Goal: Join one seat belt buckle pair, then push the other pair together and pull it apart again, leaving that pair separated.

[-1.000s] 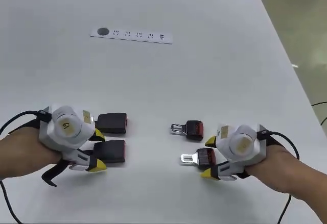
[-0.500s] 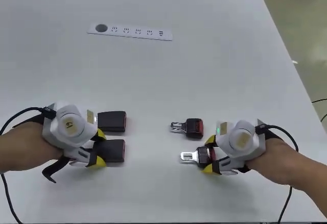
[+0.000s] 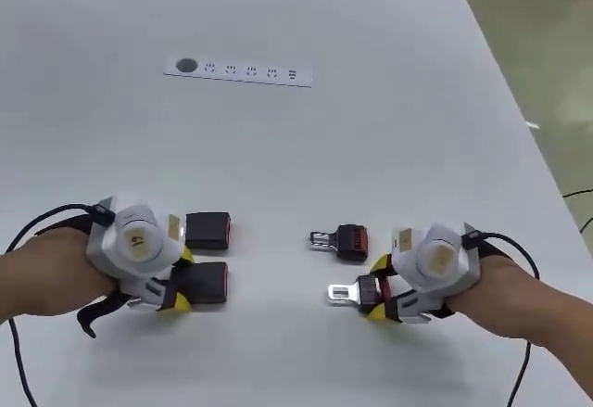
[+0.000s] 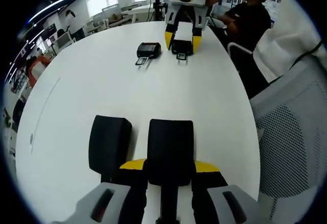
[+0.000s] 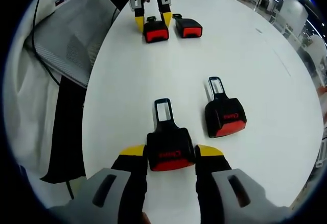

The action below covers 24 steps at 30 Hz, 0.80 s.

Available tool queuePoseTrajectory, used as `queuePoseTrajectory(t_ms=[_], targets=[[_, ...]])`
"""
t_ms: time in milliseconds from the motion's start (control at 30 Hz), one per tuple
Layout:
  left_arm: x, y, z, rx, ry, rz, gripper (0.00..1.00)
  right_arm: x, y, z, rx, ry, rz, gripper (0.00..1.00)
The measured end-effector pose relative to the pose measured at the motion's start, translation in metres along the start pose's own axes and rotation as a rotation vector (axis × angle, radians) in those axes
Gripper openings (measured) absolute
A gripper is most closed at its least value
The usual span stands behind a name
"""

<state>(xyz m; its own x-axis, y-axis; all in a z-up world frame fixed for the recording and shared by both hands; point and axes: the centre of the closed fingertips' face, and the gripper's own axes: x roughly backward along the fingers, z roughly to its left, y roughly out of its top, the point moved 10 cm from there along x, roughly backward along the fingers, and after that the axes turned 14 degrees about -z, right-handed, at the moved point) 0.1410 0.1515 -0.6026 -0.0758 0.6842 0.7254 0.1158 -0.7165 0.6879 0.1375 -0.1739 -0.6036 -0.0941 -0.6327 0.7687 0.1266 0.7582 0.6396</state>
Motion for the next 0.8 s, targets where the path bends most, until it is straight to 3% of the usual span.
queuePoseTrajectory(t_ms=[67, 133, 467, 800], targets=[[0.0, 0.001, -0.001, -0.001, -0.001, 0.002, 0.34, 0.0, 0.001, -0.001, -0.018, -0.007, 0.003, 0.35], [0.0, 0.001, -0.001, -0.003, -0.003, 0.002, 0.34, 0.0, 0.003, 0.0, -0.099, -0.025, -0.003, 0.34], [0.001, 0.002, -0.002, -0.018, -0.015, -0.003, 0.33, -0.012, 0.014, 0.006, -0.039, -0.038, 0.02, 0.34], [0.002, 0.004, -0.003, -0.016, -0.018, -0.003, 0.33, -0.029, 0.034, 0.013, -0.024, -0.048, -0.007, 0.34]])
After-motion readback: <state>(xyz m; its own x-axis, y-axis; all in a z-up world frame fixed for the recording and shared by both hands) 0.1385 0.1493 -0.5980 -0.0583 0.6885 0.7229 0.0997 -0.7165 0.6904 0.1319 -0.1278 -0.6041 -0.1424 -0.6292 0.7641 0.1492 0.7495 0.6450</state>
